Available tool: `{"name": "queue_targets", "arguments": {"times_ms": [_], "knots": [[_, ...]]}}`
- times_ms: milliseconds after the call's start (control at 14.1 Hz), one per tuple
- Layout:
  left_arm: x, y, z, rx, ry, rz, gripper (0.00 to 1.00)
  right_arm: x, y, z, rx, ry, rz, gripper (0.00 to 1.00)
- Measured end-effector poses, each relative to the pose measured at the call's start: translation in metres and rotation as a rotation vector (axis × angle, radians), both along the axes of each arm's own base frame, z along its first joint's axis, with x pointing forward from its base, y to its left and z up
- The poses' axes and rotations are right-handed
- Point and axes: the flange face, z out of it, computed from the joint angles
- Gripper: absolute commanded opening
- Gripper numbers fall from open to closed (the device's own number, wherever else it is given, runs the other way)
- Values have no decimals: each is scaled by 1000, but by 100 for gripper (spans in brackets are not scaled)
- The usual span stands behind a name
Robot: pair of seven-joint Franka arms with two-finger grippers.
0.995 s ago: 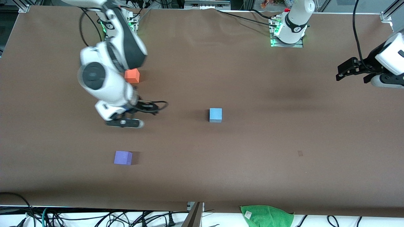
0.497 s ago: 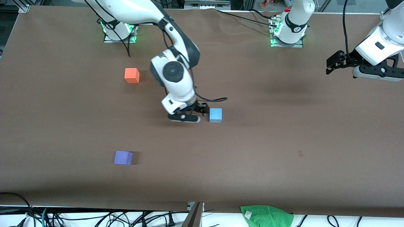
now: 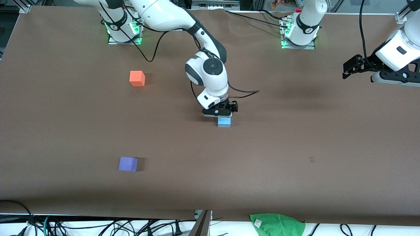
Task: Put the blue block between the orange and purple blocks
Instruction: 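Lower the right gripper onto the blue cube, then grasp the blue cube with the right gripper and carry it toward the orange cube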
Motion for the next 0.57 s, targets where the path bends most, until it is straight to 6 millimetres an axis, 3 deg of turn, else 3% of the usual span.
{"name": "queue_targets", "arguments": {"times_ms": [213, 426, 568], "knots": [[6, -5, -6, 2, 12, 17, 100, 4, 0, -3, 18, -24, -5, 99], [6, -7, -7, 5, 25, 44, 100, 7, 0, -20, 48, -57, -5, 98], [5, -4, -6, 5, 30, 51, 100, 7, 0, -31, 54, -64, -4, 83]]}}
